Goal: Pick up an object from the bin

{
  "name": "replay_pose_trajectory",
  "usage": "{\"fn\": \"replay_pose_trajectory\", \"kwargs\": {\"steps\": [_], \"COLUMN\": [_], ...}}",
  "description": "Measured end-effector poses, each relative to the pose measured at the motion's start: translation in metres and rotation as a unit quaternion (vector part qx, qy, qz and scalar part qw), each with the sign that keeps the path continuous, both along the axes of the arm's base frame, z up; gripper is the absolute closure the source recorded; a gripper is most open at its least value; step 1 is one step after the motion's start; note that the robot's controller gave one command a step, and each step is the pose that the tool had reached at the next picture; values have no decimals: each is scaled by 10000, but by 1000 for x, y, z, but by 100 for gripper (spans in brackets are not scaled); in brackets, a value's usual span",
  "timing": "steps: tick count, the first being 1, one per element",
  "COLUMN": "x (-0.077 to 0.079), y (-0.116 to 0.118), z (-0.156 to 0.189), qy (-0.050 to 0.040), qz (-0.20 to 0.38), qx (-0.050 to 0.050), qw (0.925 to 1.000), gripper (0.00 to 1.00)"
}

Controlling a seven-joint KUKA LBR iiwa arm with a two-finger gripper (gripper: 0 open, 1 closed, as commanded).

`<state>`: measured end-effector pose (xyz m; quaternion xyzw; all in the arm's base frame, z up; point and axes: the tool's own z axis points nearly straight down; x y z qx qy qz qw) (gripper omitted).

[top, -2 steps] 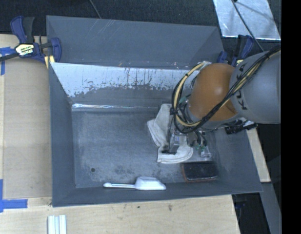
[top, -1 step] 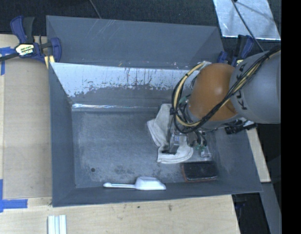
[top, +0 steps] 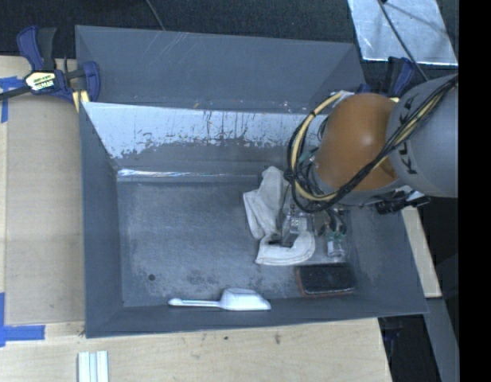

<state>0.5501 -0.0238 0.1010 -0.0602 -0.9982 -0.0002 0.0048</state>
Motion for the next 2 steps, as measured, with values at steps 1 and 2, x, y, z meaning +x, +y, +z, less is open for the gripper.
{"fn": "replay_pose_trajectory", "kwargs": {"steps": [1,2], "x": [6,3], "y": [4,18], "z": [29,137], "qy": [-84,-64], "qz": [163,282], "qx": [-9,-5], "qw": [9998,9996], "gripper": [100,100]}}
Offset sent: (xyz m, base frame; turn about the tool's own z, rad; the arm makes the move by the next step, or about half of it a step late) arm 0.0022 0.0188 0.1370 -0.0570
